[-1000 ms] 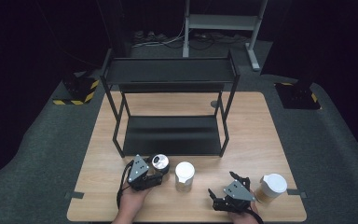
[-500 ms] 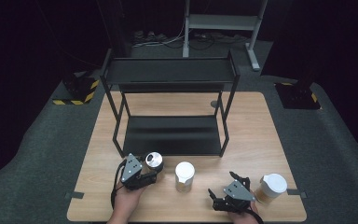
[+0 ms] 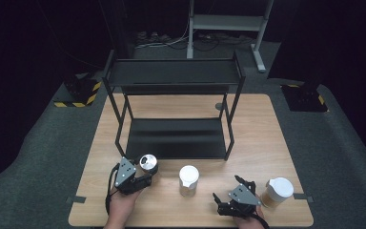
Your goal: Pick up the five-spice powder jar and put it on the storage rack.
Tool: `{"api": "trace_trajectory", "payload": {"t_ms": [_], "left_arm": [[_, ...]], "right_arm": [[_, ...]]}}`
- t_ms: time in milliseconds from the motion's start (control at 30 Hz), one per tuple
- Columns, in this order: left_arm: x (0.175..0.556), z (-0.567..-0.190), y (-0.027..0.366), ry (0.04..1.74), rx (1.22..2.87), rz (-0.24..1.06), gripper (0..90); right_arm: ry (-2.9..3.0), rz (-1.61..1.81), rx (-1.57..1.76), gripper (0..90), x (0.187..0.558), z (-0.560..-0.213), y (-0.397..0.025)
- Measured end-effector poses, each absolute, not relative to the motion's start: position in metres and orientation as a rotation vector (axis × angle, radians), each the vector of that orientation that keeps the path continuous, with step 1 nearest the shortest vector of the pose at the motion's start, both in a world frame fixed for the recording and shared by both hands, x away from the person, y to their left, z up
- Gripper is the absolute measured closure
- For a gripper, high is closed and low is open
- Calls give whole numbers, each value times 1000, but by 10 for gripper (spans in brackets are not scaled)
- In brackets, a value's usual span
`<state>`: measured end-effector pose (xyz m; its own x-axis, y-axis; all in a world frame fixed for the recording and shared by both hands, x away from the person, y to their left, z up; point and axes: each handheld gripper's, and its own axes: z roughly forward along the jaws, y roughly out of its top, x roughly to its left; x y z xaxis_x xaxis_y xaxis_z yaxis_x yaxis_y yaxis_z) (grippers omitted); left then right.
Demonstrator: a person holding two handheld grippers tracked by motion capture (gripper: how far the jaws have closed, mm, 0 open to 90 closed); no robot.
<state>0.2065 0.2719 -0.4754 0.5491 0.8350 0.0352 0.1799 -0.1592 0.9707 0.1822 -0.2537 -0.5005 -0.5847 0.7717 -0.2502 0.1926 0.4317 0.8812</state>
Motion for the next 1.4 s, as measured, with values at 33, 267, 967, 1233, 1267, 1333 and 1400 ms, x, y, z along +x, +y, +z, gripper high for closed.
{"api": "trace_trajectory", "payload": {"t_ms": [33,267,967,1233,1267,1333,1400], "left_arm": [[206,-475,273,870,1656,729,351],[203,-472,280,895,1639,753,351],[202,-463,288,950,1580,806,350],[207,-457,287,957,1564,824,350],[207,-457,287,959,1561,825,350],[209,-456,286,958,1556,826,350],[210,-455,286,959,1556,828,350]], "right_arm": [[2029,1132,809,0,182,-501,-254],[2030,1131,807,1,182,-501,-254],[2029,1137,810,0,182,-501,-254],[2028,1138,809,0,182,-501,-255],[2026,1139,811,0,182,-501,-255],[2026,1139,812,1,182,-501,-255],[2027,1138,811,1,182,-501,-254]]}}
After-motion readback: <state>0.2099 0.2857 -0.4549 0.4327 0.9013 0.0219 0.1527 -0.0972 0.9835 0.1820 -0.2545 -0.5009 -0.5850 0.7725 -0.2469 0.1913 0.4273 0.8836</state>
